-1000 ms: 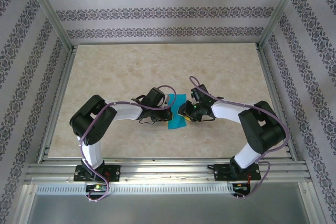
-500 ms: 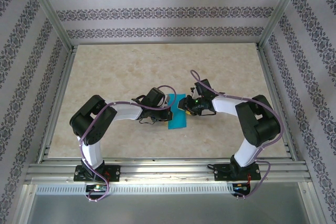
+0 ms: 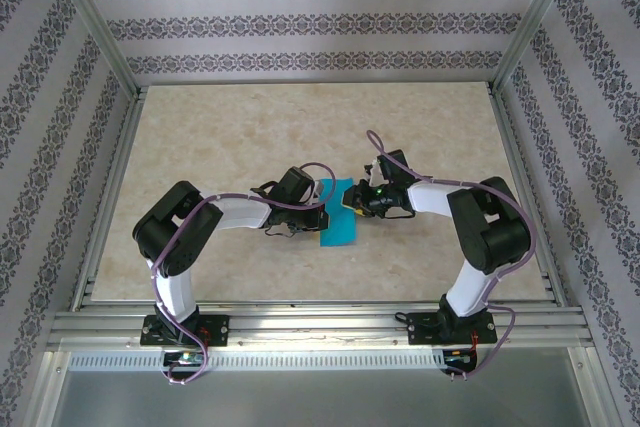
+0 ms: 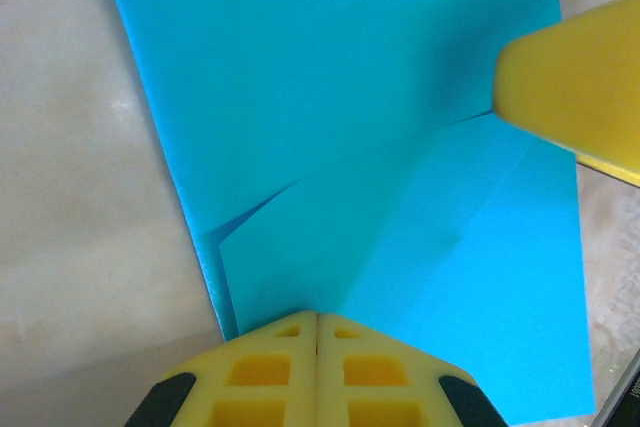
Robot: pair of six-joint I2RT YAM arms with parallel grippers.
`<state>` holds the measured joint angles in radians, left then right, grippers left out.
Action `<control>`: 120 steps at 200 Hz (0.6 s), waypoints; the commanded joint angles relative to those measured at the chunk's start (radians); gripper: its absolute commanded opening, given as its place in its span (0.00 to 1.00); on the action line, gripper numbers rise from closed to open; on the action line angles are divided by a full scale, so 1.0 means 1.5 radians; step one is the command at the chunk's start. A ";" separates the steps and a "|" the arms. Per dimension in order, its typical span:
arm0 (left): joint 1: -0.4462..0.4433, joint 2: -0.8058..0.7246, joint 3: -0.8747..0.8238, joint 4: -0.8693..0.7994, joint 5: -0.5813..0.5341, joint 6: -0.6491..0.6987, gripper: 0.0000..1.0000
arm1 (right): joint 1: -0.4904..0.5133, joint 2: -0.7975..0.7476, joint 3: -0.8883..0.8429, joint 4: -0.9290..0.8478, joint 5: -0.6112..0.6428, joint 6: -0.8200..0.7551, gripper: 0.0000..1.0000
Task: Fold a paper plane with a square sheet of paper (pick it up from the middle)
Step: Turn over the paper at the center of the table.
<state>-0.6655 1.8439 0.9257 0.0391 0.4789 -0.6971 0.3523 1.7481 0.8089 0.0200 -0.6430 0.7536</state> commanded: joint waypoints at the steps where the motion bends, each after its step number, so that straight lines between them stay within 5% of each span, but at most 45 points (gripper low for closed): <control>1: 0.003 0.002 -0.017 -0.046 -0.009 -0.009 0.04 | -0.004 0.012 -0.001 0.010 -0.023 -0.019 0.24; 48: 0.003 -0.016 -0.027 0.003 0.012 -0.040 0.07 | -0.010 0.000 -0.017 0.016 -0.018 -0.035 0.11; 91: 0.003 -0.122 -0.041 0.006 -0.044 -0.022 0.25 | -0.011 -0.069 -0.005 -0.005 -0.007 -0.064 0.00; 106: 0.003 -0.172 -0.057 0.000 -0.081 -0.006 0.29 | -0.011 -0.106 0.014 -0.054 0.014 -0.099 0.00; 120: 0.003 -0.219 -0.077 -0.005 -0.129 0.012 0.34 | 0.001 -0.146 0.062 -0.190 0.117 -0.176 0.00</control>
<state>-0.6655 1.6333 0.8501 0.0471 0.4103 -0.7292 0.3489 1.6276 0.8032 -0.0368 -0.6289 0.6529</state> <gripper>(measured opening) 0.308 0.049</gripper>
